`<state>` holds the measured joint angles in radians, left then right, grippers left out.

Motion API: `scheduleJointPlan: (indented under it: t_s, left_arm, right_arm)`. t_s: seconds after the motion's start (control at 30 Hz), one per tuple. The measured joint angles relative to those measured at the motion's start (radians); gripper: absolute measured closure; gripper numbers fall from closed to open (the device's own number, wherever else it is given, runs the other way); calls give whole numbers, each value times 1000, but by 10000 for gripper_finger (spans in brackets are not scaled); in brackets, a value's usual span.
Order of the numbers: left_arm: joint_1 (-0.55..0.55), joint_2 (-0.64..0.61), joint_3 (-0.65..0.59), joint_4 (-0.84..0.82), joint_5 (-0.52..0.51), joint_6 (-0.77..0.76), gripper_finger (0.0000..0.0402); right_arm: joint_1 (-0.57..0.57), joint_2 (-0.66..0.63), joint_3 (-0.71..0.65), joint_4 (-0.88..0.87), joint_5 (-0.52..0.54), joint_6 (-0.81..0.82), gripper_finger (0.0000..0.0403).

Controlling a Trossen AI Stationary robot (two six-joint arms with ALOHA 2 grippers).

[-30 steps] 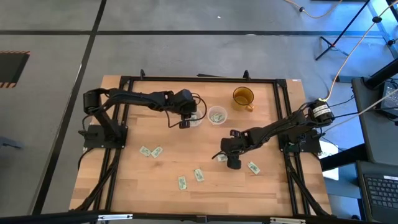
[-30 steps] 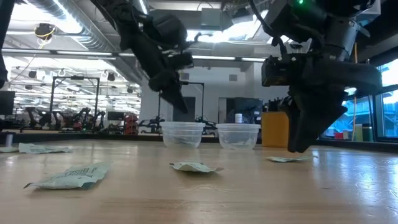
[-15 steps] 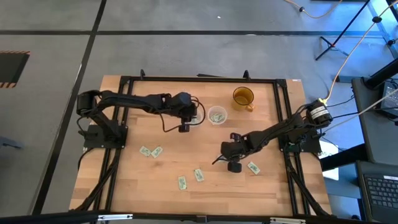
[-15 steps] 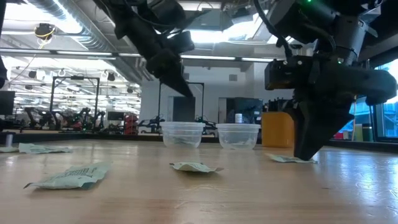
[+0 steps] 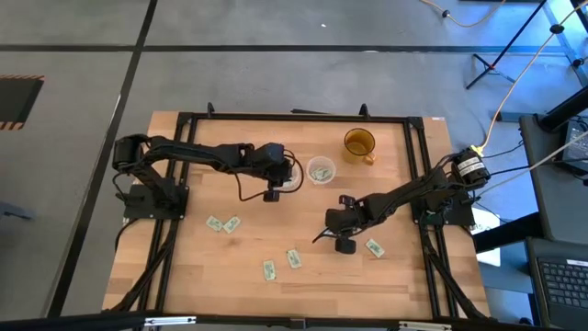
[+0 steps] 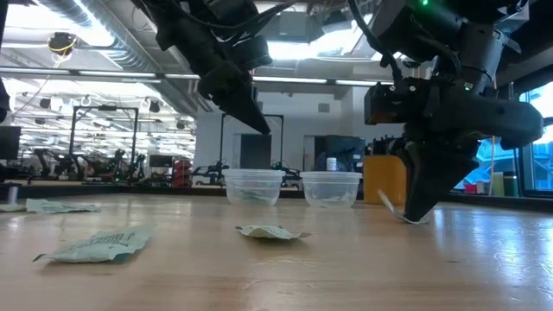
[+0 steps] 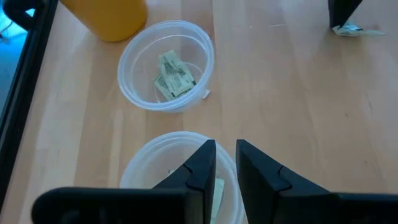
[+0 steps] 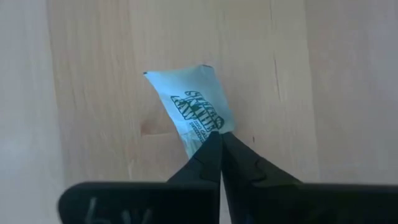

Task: Pick and place Stevia / Truvia into bins
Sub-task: Put the stevia packet into the right transparent container

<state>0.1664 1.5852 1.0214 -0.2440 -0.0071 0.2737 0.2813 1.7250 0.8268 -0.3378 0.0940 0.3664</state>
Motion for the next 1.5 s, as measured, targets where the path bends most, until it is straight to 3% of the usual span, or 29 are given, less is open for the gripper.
scheduleJointPlan:
  t_s: [0.3,0.43,0.8,1.07,1.5]
  left_arm:
    - [-54,-7,0,-70,0,40,343]
    - [-109,-7,0,-95,10,61,343]
    - [-233,-28,0,-199,9,-75,343]
    - [-304,-31,0,-210,36,-158,343]
    - [-386,-31,0,-214,44,-235,343]
  right_arm:
    - [-10,-113,13,-52,-16,-29,400]
    - [-43,-152,50,-143,29,-79,401]
    - [-235,-164,189,-237,65,-262,401]
    - [-402,-163,216,-198,71,-370,401]
    - [-522,-147,217,-164,38,-371,401]
